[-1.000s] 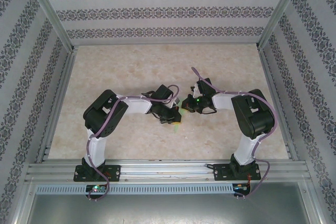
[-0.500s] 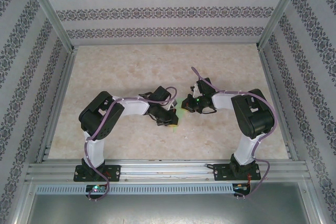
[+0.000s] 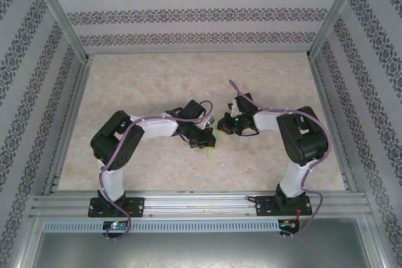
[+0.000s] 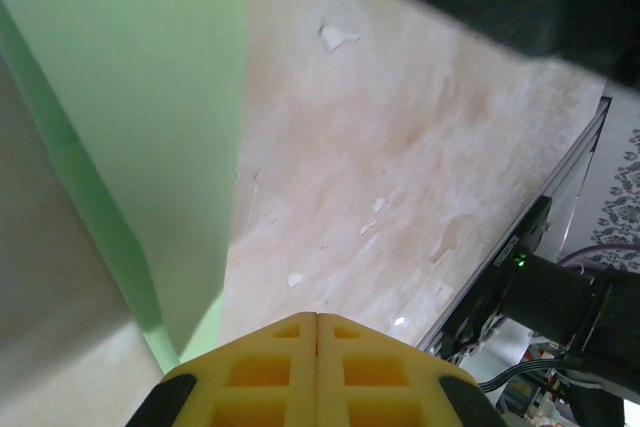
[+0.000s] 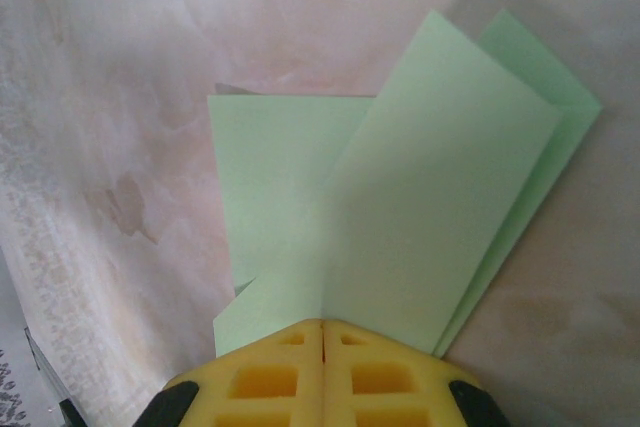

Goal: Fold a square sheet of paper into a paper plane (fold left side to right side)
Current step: Fold the wing for the fifth time at the center of the table.

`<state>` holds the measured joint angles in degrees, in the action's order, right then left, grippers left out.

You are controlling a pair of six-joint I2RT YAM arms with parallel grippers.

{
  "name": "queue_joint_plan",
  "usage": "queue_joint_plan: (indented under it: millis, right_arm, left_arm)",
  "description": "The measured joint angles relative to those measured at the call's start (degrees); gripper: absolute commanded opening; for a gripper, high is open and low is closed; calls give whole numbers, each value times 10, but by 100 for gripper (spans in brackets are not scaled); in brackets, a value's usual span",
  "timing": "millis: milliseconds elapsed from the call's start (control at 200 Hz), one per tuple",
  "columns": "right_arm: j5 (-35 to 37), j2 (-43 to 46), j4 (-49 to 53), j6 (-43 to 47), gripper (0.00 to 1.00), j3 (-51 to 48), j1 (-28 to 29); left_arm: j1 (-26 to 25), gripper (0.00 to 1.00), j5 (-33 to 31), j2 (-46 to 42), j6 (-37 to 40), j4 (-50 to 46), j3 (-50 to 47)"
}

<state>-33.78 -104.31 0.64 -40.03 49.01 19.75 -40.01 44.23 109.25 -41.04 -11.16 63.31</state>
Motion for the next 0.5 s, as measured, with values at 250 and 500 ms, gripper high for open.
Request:
queue_joint_plan:
  millis: [250,500]
  right_arm:
    - [-2,-2,0,0,0,3,0]
    - [-2,-4,0,0,0,5,0]
  left_arm:
    - [-9,1,8,1,-3,0,-8]
    - [-9,1,8,24,-3,0,-8]
